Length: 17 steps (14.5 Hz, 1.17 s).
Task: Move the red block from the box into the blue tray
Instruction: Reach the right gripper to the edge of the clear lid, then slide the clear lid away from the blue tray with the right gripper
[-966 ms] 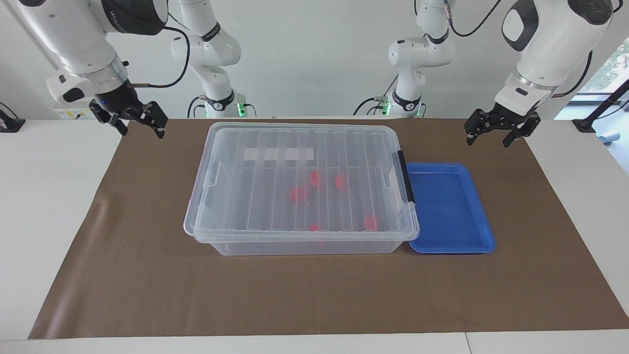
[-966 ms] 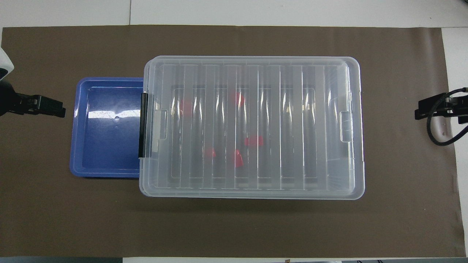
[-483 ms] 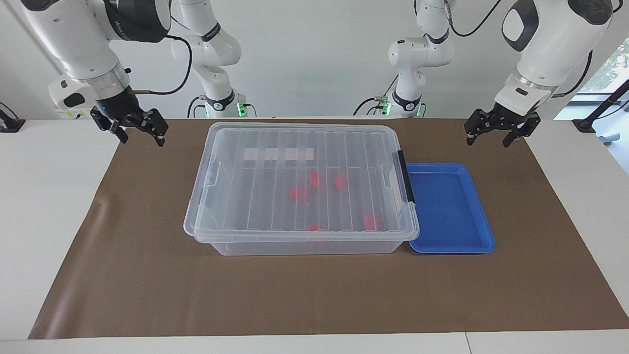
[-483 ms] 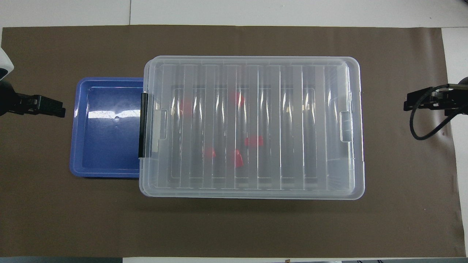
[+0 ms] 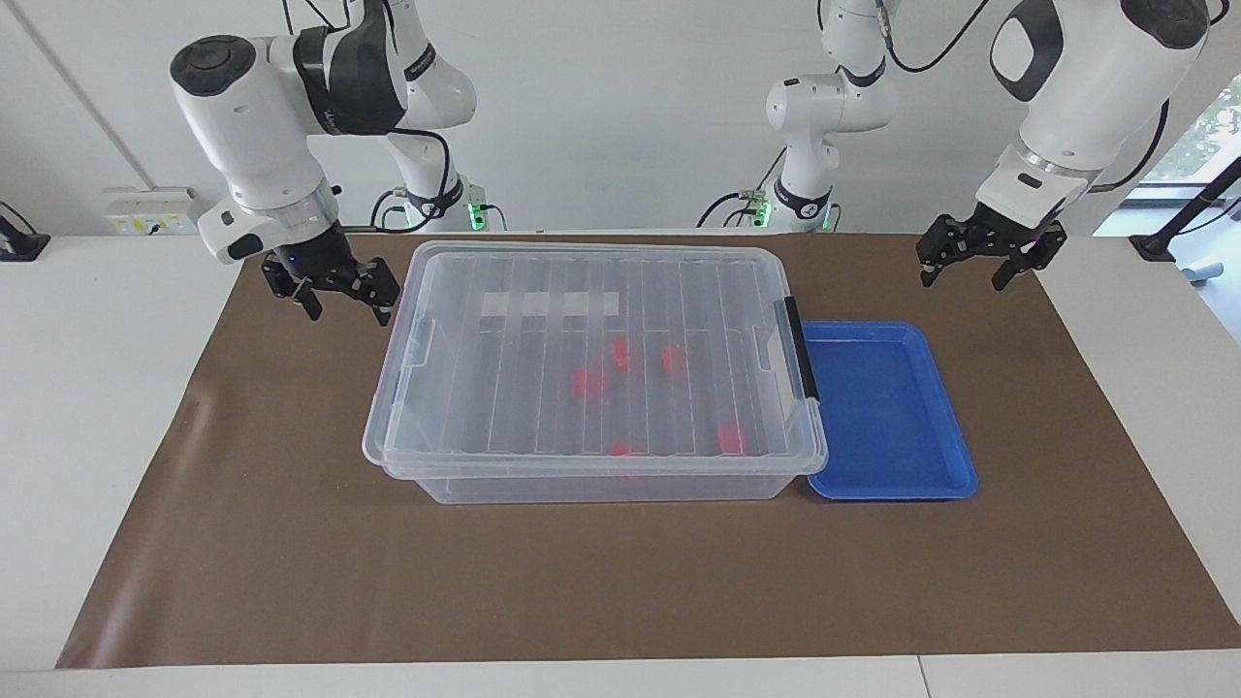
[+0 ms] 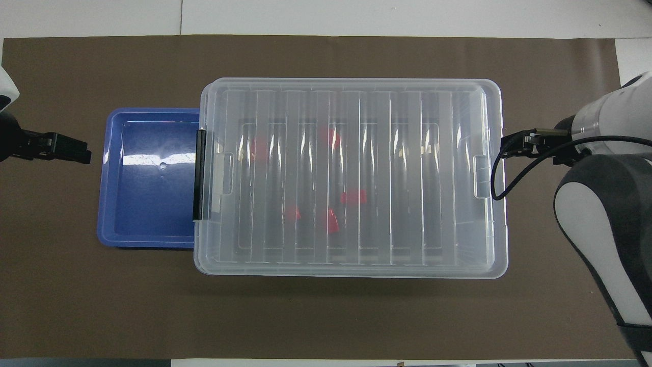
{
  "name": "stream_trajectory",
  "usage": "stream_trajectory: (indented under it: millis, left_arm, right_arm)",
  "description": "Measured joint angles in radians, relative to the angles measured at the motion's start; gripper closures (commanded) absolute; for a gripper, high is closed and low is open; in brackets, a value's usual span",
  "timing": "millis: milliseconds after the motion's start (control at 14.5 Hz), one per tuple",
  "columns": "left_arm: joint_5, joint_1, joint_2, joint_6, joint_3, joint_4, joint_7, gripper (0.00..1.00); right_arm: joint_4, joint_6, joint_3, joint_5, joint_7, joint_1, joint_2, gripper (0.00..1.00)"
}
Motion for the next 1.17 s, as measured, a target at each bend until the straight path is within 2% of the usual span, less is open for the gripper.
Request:
stream_trajectory:
  millis: [621, 1172]
  left_arm:
    - [0.000, 0.000, 0.000, 0.000, 0.000, 0.000, 0.000, 0.00]
    - [0.000, 0.000, 0.000, 0.000, 0.000, 0.000, 0.000, 0.00]
  right_arm:
    - [-0.138, 0.146, -0.002, 0.000, 0.000, -0.001, 0.005, 0.00]
    - [-0.175, 0.156, -0.004, 0.000, -0.062, -0.019, 0.002, 0.00]
